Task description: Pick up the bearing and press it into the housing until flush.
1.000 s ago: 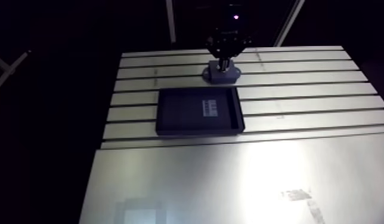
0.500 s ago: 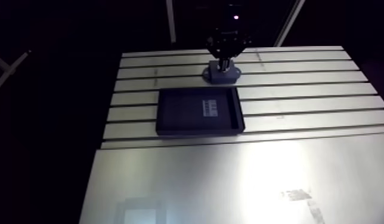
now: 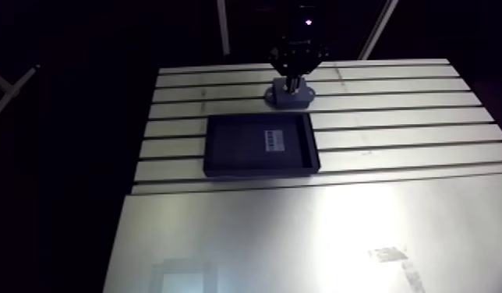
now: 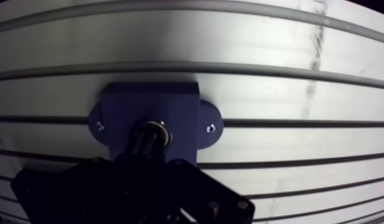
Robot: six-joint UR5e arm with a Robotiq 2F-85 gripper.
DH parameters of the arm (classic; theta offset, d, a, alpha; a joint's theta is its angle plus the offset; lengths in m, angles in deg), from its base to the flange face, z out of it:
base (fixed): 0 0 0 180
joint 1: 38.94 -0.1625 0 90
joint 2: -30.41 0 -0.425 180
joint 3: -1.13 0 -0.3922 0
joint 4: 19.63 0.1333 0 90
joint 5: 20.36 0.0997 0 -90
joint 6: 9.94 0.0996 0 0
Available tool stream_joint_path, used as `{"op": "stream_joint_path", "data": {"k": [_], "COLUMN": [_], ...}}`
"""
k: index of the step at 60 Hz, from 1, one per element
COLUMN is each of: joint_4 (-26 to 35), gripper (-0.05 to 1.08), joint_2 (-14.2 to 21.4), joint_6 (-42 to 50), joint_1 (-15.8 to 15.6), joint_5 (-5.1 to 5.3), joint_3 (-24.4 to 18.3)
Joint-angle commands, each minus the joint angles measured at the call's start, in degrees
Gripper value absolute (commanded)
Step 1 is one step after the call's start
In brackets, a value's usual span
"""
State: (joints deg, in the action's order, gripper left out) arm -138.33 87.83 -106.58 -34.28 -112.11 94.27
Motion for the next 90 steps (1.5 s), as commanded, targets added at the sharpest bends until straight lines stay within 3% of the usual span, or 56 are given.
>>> {"op": "stream_joint_path", "data": {"k": [1,43,45,46,47,48,49,50,52,62,73,78,90], "joint_4": [0.07,7.02,7.7,8.63,8.63,9.89,9.89,11.35,12.69,16.86,28.0,32.42,32.88], "gripper": [1.08,1.07,1.04,0.87,0.87,0.53,0.53,0.09,0.03,0.0,0.0,0.0,0.0], "joint_2": [-0.09,3.91,4.18,4.52,4.52,4.87,4.87,5.3,5.73,8.93,13.53,16.29,20.91], "joint_6": [0.0,0.0,0.0,0.0,0.0,0.0,0.0,0.0,0.0,-0.68,-0.7,-0.62,-0.61], "joint_1": [0.0,-0.69,-0.7,-0.7,-0.7,-0.7,-0.7,-0.7,-0.63,-0.36,-0.43,-0.44,-0.1], "joint_5": [0.04,0.04,0.04,-0.04,-0.04,-0.12,-0.12,-0.21,-0.3,-0.47,-0.56,-1.16,-1.03], "joint_3": [-0.11,-2.73,-2.82,-3.06,-3.06,-3.39,-3.39,-3.66,-3.86,-5.67,-8.73,-9.09,-8.72]}}
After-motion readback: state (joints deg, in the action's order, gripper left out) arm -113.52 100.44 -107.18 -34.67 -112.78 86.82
